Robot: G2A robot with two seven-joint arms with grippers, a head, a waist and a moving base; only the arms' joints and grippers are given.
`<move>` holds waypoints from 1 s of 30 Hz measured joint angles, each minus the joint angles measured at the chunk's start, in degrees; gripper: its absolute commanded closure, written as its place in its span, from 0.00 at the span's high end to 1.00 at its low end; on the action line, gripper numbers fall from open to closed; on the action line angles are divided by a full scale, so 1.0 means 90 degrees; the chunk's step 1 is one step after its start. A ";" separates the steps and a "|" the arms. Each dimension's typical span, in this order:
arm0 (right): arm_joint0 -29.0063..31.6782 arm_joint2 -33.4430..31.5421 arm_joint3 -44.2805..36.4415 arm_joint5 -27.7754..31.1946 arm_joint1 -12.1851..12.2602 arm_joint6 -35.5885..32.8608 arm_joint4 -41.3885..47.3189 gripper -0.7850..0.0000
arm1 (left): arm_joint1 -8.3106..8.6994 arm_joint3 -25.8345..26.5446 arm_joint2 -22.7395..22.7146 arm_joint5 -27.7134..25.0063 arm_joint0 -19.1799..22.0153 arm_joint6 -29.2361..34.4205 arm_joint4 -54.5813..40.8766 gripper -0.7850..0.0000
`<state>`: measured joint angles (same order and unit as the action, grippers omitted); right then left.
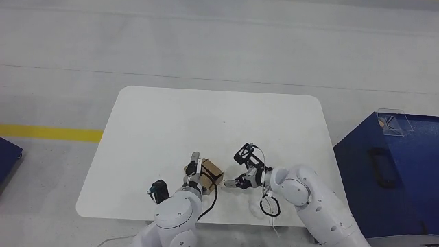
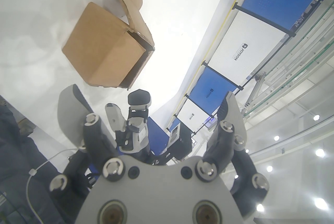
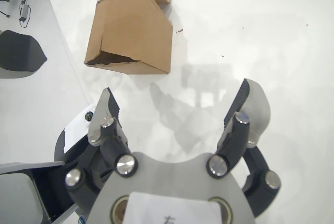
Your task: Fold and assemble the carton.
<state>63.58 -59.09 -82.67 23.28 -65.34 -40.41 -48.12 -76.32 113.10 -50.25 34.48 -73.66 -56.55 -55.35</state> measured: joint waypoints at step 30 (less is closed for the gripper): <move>-0.1615 0.1241 0.2313 -0.1606 -0.0883 0.1495 0.0424 1.00 | 0.0000 0.0000 0.0000 -0.0001 0.0000 0.0000 0.0001 1.00</move>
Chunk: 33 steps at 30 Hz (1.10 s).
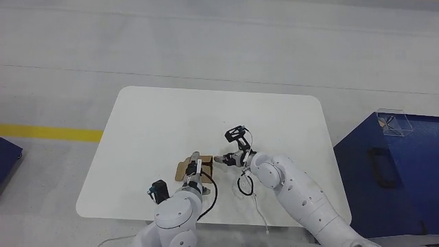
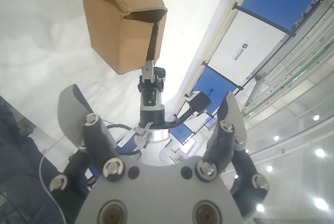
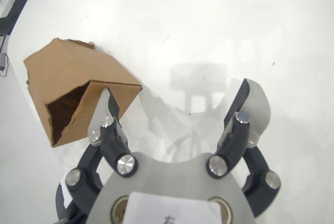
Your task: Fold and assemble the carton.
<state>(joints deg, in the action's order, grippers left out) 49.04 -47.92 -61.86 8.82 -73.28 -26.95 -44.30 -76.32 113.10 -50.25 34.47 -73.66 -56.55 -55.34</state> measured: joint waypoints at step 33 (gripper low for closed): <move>0.2123 -0.3126 -0.2930 0.1075 0.0791 0.0433 0.0835 1.00 | 0.0000 0.0000 0.0000 0.0000 0.0000 0.0000 0.0000 1.00</move>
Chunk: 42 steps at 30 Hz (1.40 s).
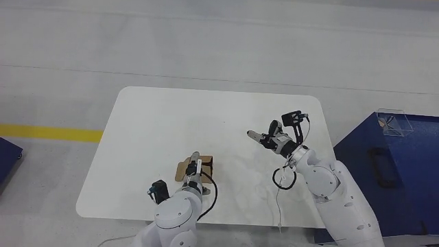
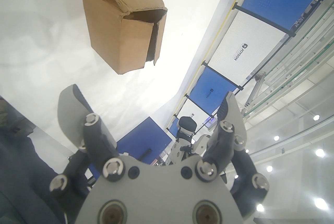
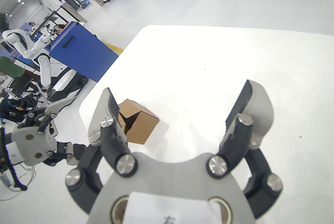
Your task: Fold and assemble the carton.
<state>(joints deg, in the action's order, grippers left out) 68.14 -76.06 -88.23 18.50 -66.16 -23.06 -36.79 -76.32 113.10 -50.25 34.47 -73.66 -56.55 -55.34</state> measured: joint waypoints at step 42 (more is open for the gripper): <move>-0.0495 0.2724 0.0965 -0.1515 -0.0692 0.2046 -0.2640 1.00 | 0.0258 -0.2072 -0.1093 -0.7368 -0.2427 0.4380 0.4612 1.00</move>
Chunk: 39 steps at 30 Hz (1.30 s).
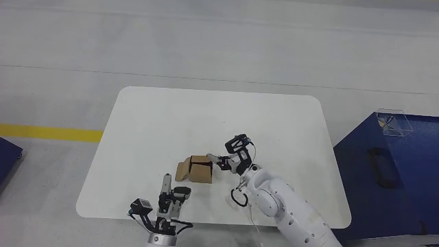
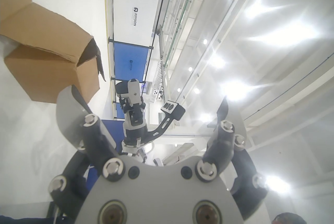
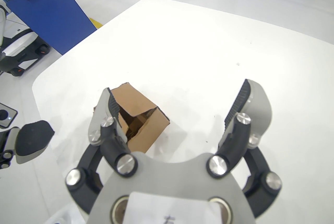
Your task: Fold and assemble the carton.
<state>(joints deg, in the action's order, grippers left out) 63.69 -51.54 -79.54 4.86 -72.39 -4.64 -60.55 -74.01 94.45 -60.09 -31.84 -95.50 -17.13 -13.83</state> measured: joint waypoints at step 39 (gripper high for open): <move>-0.0273 0.0451 0.0825 -0.0703 -0.0512 0.0698 -0.1074 1.00 | -0.0512 -0.1251 0.0196 -0.0216 0.0732 -0.0117 0.0010 1.00</move>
<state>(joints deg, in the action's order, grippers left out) 61.23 -47.48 -72.12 -1.47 -77.00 1.65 -70.22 -78.62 83.19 -58.32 -33.78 -88.92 -18.18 -13.74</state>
